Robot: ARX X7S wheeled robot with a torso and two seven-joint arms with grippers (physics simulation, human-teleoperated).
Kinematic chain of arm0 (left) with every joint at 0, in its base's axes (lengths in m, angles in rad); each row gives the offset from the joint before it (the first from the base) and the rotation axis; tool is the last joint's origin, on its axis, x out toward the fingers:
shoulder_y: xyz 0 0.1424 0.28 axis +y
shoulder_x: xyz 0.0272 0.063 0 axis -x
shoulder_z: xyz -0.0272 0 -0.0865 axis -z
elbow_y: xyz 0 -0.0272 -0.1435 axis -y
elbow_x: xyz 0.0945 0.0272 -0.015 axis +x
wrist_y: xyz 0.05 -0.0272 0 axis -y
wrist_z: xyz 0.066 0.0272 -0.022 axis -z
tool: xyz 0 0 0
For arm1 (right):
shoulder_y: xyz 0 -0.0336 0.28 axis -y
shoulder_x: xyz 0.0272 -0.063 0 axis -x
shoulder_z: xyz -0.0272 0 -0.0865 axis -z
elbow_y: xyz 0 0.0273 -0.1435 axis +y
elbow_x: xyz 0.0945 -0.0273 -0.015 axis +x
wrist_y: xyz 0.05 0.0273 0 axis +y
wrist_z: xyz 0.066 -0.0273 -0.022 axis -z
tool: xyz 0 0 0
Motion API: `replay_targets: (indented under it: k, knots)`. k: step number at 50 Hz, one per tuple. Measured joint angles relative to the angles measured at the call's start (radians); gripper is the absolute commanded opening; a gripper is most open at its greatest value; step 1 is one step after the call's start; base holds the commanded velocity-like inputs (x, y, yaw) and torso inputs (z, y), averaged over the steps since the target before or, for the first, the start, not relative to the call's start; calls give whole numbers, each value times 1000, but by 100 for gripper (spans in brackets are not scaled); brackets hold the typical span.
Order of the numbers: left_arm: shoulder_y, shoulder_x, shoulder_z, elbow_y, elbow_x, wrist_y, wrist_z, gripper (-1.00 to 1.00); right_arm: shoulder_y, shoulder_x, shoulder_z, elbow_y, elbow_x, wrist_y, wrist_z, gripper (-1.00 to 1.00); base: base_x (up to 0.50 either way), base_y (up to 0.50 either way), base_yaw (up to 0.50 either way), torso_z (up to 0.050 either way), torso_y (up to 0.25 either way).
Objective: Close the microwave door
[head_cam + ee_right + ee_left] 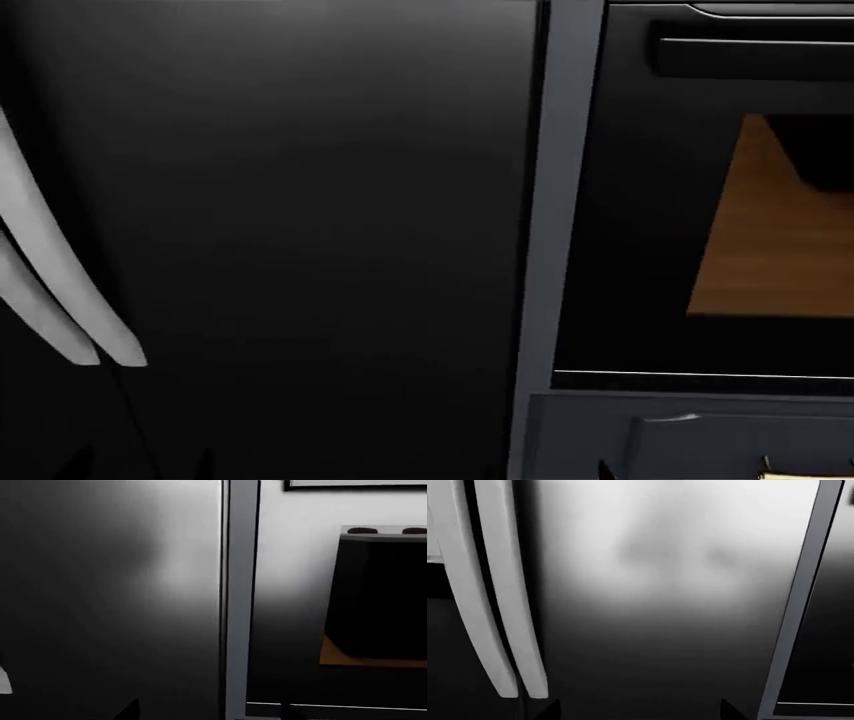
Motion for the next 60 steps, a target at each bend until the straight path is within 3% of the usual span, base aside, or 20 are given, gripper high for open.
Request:
replay_targets:
  k: [12,21,24,32,38,47,54,60]
  knots:
    - [7,-10,1,24,-24,17,2,100,-1,14,-17,-30,-25,34,27,100,0,0,0,0,0]
    - [43,-92,-62,478,-67,-84,-78,100,-41,44,-58,-449,-190,230,65,100,0,0,0,0,0]
    - [8,-206,-23,617,-102,-66,-196,100,-45,1,-60,-606,-287,265,12,100,0,0,0,0,0]
    - [-349,-777,419,840,-125,205,-733,100,-113,-81,-50,-853,-470,169,-65,100,0,0,0,0,0]
    - [-626,-1046,720,922,-127,333,-967,100,-168,-111,-37,-943,-540,83,-87,100,0,0,0,0,0]
    - [-1117,-1208,1223,980,-122,408,-1168,100,-214,-133,-24,-1008,-588,16,-101,100,0,0,0,0,0]
    - [-1602,-1230,1717,1000,-110,444,-1299,100,-227,-140,-22,-1031,-615,1,-105,100,106,0,0,0,0]
    - [-1907,-1244,2026,1010,-104,471,-1361,100,-240,-144,-11,-1041,-631,-23,-108,100,500,0,0,0,0]
